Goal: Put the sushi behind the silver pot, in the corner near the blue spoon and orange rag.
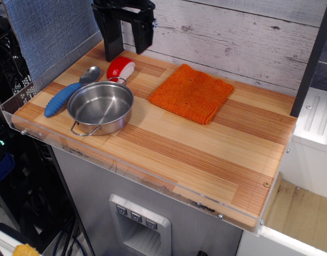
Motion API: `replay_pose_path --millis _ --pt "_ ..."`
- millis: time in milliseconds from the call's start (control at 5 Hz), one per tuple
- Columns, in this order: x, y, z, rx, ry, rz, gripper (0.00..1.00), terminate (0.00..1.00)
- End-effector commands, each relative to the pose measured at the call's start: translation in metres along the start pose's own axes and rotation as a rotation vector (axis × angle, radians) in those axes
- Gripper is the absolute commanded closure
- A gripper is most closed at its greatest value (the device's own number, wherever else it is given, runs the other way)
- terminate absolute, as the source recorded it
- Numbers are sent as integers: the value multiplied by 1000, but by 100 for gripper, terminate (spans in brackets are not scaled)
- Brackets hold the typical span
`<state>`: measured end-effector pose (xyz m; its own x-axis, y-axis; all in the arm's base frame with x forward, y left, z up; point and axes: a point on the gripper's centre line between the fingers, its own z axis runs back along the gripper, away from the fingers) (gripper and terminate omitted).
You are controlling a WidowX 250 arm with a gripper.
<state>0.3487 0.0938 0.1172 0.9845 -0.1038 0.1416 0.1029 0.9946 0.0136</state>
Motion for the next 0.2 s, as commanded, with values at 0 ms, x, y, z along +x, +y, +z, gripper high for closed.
replay_pose_path --millis 0 --pt "-7 3 24 26 -62 -7 0 100"
